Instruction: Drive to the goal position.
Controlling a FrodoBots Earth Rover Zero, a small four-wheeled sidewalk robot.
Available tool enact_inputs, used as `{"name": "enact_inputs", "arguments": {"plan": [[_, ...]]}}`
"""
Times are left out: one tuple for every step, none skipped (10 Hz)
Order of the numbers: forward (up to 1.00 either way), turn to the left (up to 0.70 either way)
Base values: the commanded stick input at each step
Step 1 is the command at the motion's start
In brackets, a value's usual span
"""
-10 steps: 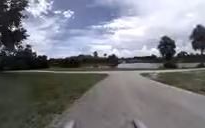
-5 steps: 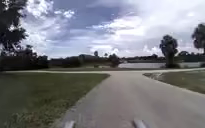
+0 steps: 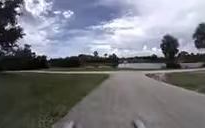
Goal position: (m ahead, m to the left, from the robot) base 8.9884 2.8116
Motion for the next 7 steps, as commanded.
{"name": "enact_inputs", "arguments": {"plan": [[0.70, 0.00], [0.70, 0.00], [0.70, 0.00], [0.70, 0.00], [0.70, 0.00], [0.70, 0.00], [0.70, 0.00]]}}
